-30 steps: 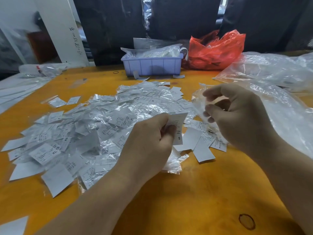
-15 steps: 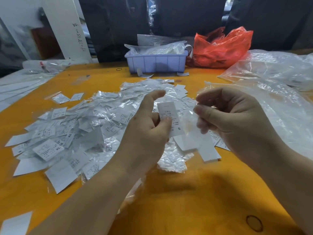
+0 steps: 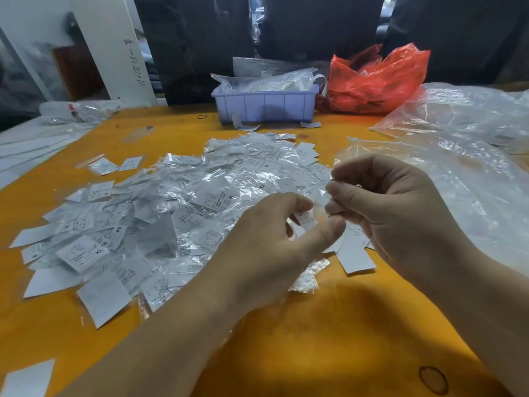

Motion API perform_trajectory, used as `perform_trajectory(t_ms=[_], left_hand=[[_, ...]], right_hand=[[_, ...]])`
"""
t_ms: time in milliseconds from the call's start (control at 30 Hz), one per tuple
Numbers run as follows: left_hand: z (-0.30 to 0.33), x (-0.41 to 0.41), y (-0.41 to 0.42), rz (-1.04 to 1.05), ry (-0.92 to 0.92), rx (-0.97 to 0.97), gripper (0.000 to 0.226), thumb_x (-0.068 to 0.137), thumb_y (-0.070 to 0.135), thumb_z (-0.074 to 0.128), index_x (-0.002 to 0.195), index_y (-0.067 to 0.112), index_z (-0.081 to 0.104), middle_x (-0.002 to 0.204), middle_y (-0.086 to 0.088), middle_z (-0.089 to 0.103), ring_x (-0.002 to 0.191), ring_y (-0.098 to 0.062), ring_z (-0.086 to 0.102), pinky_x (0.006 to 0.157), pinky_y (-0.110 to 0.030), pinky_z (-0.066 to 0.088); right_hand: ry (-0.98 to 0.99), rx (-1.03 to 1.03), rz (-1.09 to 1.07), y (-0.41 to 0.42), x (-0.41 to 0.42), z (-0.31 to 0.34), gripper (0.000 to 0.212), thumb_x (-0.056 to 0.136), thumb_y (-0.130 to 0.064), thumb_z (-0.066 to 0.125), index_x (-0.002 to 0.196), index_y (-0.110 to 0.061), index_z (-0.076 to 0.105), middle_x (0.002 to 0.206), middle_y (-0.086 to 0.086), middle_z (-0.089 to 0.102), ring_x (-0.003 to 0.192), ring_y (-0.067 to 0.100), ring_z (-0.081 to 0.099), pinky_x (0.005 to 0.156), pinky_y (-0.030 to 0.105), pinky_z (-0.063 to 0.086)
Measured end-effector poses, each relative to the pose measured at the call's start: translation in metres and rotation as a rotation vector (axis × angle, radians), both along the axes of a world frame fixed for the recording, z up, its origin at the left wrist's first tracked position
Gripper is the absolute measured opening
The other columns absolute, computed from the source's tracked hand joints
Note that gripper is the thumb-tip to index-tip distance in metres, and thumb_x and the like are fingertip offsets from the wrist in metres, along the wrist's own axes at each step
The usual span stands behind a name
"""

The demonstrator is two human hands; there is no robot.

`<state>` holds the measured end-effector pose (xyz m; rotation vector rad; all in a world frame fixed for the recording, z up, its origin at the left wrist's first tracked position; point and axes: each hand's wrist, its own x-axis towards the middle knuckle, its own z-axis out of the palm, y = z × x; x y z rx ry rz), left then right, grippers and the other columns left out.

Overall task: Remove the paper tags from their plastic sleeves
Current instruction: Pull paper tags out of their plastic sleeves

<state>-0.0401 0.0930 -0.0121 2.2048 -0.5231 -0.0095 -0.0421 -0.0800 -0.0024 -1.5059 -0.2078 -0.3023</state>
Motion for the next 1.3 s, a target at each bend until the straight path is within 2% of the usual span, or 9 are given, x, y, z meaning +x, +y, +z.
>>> perform_trajectory(t_ms=[133, 300, 533, 833, 1000, 1100, 1167, 1233, 1300], left_hand=[[0.001, 0.0, 0.0, 0.014, -0.045, 0.013, 0.047, 0.078, 0.06, 0.061, 0.121, 0.04, 0.056, 0.11, 0.025, 0.057, 0.094, 0.009, 0.054, 0.067, -0.006, 0.041], [0.002, 0.003, 0.002, 0.031, 0.009, -0.126, 0.055, 0.074, 0.069, 0.05, 0.119, 0.038, 0.059, 0.107, 0.022, 0.062, 0.092, 0.011, 0.057, 0.068, -0.012, 0.043], [0.003, 0.004, 0.003, -0.025, 0.098, -0.31, 0.05, 0.074, 0.064, 0.057, 0.121, 0.045, 0.053, 0.111, 0.023, 0.061, 0.102, 0.008, 0.058, 0.079, -0.021, 0.048], [0.01, 0.001, 0.006, -0.035, -0.103, -0.365, 0.013, 0.084, 0.04, 0.064, 0.091, 0.03, 0.068, 0.085, 0.014, 0.068, 0.081, -0.004, 0.063, 0.067, -0.015, 0.048], [0.011, 0.0, 0.006, -0.067, -0.125, -0.371, 0.007, 0.085, 0.034, 0.069, 0.079, 0.031, 0.067, 0.084, 0.011, 0.068, 0.075, -0.006, 0.062, 0.064, -0.029, 0.054], [0.011, -0.001, 0.004, -0.108, -0.093, -0.352, 0.007, 0.081, 0.035, 0.07, 0.079, 0.029, 0.068, 0.083, 0.012, 0.068, 0.072, -0.008, 0.061, 0.065, -0.04, 0.053], [0.011, -0.001, 0.003, -0.161, -0.087, -0.328, 0.006, 0.08, 0.033, 0.07, 0.08, 0.028, 0.069, 0.08, 0.011, 0.067, 0.071, -0.005, 0.06, 0.06, -0.032, 0.05], [0.01, -0.002, 0.003, -0.205, -0.093, -0.282, 0.004, 0.081, 0.03, 0.07, 0.083, 0.026, 0.07, 0.082, 0.01, 0.064, 0.077, -0.004, 0.059, 0.06, -0.016, 0.043], [0.01, 0.0, 0.002, -0.191, -0.092, -0.243, 0.007, 0.08, 0.031, 0.069, 0.084, 0.026, 0.071, 0.086, 0.01, 0.064, 0.082, -0.005, 0.059, 0.064, -0.012, 0.041]], right_hand=[[0.023, 0.008, 0.017, 0.0, 0.001, -0.001, 0.014, 0.082, 0.003, 0.067, 0.09, -0.009, 0.067, 0.074, 0.007, 0.069, 0.066, 0.023, 0.069, 0.062, 0.03, 0.056], [0.07, 0.021, 0.123, 0.0, 0.0, 0.0, 0.025, 0.071, -0.004, 0.078, 0.092, -0.011, 0.069, 0.079, 0.011, 0.069, 0.073, 0.028, 0.067, 0.067, 0.037, 0.055], [0.077, 0.063, 0.361, 0.001, -0.005, 0.004, 0.043, 0.064, -0.013, 0.076, 0.106, -0.009, 0.065, 0.08, 0.009, 0.069, 0.069, 0.018, 0.065, 0.062, 0.025, 0.054], [0.092, 0.068, 0.329, -0.002, -0.005, 0.008, 0.04, 0.068, 0.0, 0.077, 0.105, -0.009, 0.065, 0.082, 0.012, 0.069, 0.067, 0.019, 0.063, 0.061, 0.027, 0.053], [0.119, 0.058, 0.199, -0.002, -0.002, 0.009, 0.017, 0.076, -0.022, 0.073, 0.091, -0.014, 0.071, 0.077, 0.005, 0.065, 0.069, 0.019, 0.058, 0.062, 0.03, 0.051], [0.169, -0.041, 0.197, -0.004, -0.002, 0.01, 0.025, 0.079, -0.034, 0.062, 0.091, -0.017, 0.075, 0.086, 0.007, 0.069, 0.08, 0.023, 0.064, 0.068, 0.033, 0.055], [0.168, -0.096, 0.265, -0.001, -0.004, 0.009, 0.031, 0.08, -0.034, 0.062, 0.099, -0.012, 0.073, 0.098, 0.016, 0.069, 0.09, 0.029, 0.065, 0.078, 0.039, 0.054], [0.138, -0.082, 0.291, 0.002, -0.006, 0.008, 0.029, 0.077, -0.024, 0.067, 0.098, -0.005, 0.071, 0.095, 0.021, 0.068, 0.085, 0.03, 0.065, 0.076, 0.034, 0.054], [0.124, -0.073, 0.259, 0.003, -0.007, 0.008, 0.023, 0.074, -0.019, 0.077, 0.088, -0.002, 0.069, 0.088, 0.02, 0.066, 0.079, 0.029, 0.063, 0.071, 0.033, 0.051]])
